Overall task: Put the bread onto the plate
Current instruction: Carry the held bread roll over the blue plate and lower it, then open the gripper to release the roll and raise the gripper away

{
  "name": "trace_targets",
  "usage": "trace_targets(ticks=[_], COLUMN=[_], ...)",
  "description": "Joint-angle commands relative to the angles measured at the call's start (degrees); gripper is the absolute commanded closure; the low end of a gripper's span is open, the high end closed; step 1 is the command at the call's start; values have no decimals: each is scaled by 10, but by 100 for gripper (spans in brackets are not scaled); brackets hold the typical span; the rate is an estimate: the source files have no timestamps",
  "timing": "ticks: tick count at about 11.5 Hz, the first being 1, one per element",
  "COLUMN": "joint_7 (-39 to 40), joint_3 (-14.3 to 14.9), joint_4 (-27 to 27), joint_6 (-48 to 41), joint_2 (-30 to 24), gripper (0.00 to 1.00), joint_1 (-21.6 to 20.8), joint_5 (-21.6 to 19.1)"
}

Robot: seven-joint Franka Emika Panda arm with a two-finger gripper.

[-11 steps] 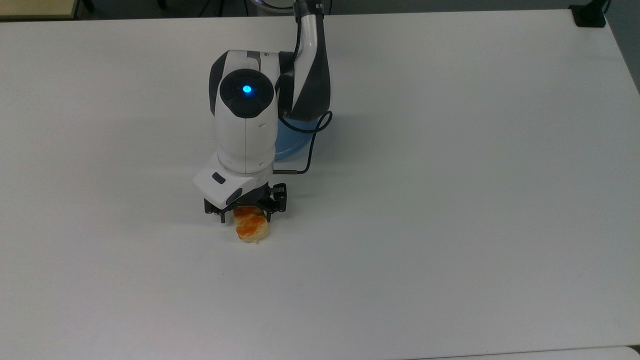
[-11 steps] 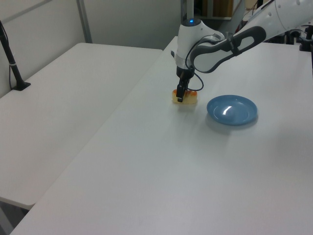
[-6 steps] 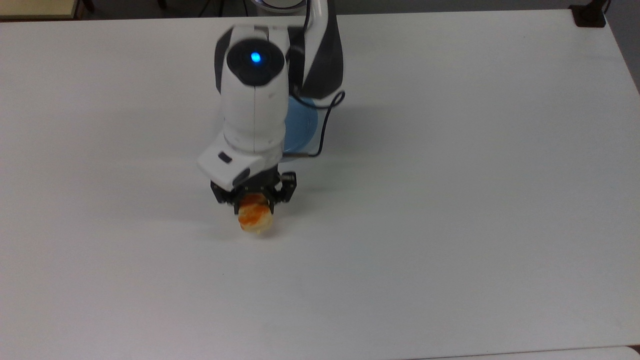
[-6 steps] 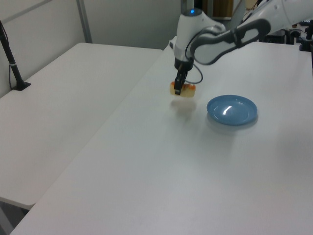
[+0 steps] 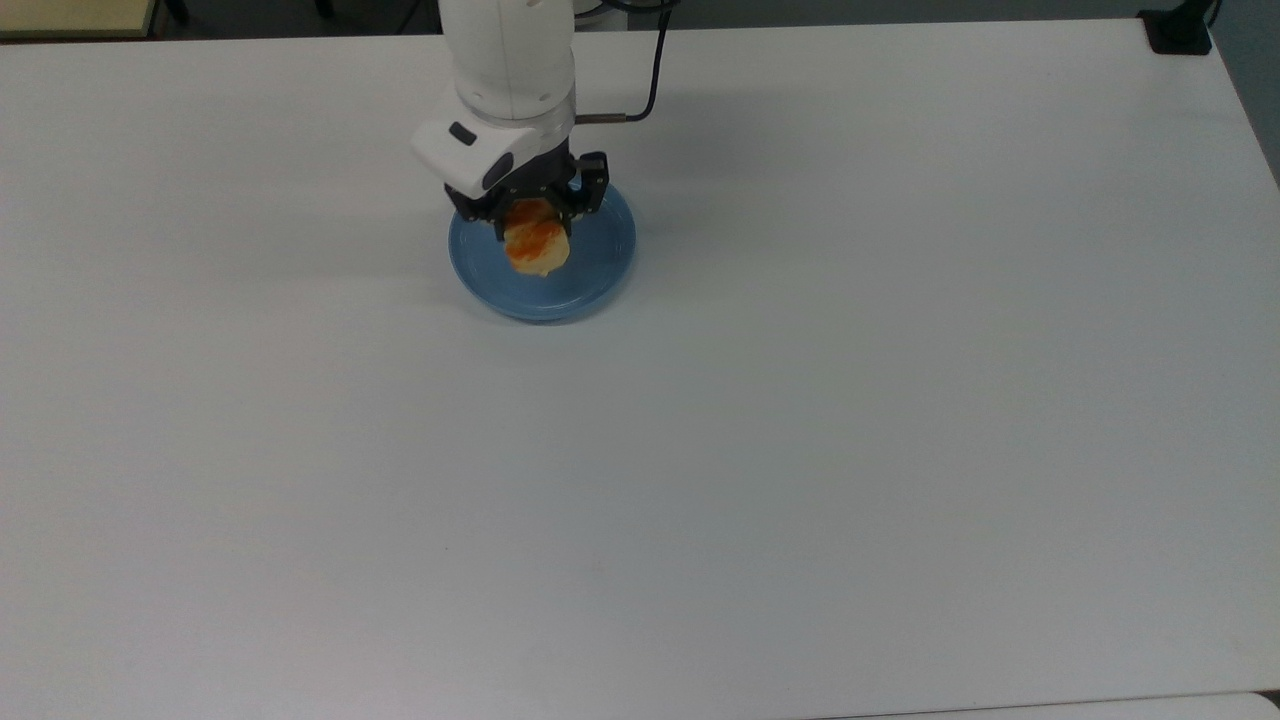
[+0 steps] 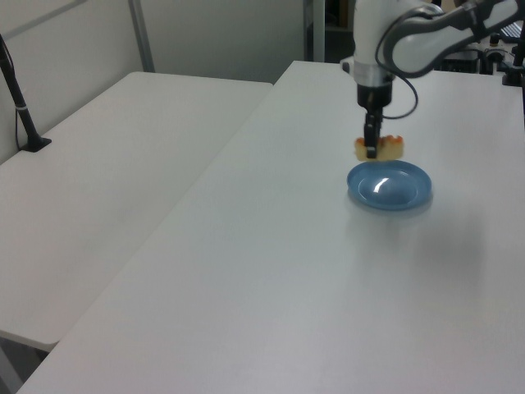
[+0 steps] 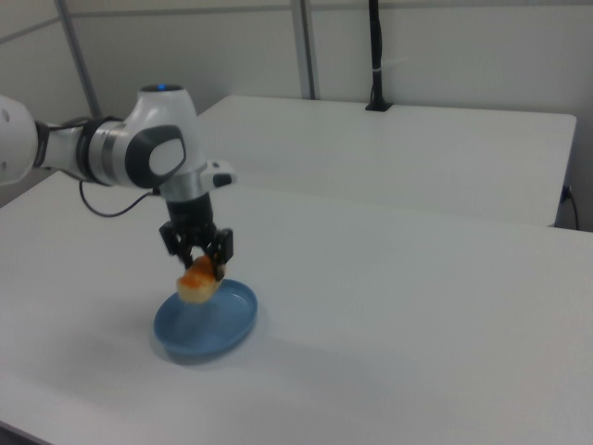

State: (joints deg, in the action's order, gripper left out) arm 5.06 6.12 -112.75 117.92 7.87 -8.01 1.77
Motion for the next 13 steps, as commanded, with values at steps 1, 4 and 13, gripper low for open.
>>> trace_targets(ticks=[1, 4, 13], joint_7=[-11, -27, -65], joint_3=[6, 6, 5], joint_4=[-60, -58, 156], joint_6=[25, 47, -244], joint_2=[-6, 21, -83], gripper=[33, 0, 0], joint_1=[-24, -36, -18], joint_5=[-9, -9, -8])
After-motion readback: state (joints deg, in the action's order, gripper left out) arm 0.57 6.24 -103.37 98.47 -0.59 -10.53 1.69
